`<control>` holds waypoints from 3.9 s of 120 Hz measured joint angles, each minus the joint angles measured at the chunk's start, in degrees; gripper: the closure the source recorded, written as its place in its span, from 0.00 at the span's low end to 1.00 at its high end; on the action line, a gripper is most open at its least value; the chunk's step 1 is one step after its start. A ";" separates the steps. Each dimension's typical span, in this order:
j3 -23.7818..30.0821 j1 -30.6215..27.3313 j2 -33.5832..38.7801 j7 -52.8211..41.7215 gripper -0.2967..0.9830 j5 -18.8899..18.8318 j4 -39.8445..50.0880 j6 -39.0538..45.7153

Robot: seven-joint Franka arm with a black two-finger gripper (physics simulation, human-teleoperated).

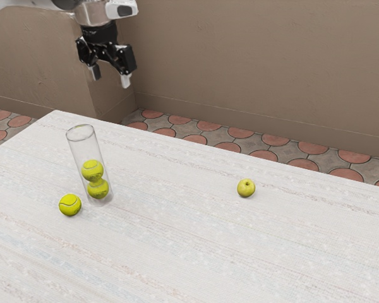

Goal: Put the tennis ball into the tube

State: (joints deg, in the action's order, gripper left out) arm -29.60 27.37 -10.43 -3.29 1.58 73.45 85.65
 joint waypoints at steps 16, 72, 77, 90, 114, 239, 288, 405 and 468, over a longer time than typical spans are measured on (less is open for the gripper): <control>0.48 2.31 2.13 -0.89 0.25 0.66 4.71 -0.54; -10.36 -1.62 20.46 -25.05 0.25 -6.81 61.54 36.24; -11.38 -1.62 20.26 -27.69 0.25 -6.80 63.02 39.65; -13.31 -1.75 17.53 -34.16 0.25 -6.79 65.31 47.60; -13.97 -5.46 9.70 -44.70 0.25 0.62 62.48 54.95; -3.29 -18.30 -11.18 -87.05 0.38 27.97 49.76 49.92; -4.00 -19.22 -10.45 -92.72 0.37 28.28 50.89 49.28; -1.28 -20.65 3.28 -67.18 0.59 8.86 16.11 15.61; 0.21 -21.30 -7.86 -36.91 0.61 12.80 8.71 4.04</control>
State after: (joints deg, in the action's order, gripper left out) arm -29.39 6.07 -18.28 -40.20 14.38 82.16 89.69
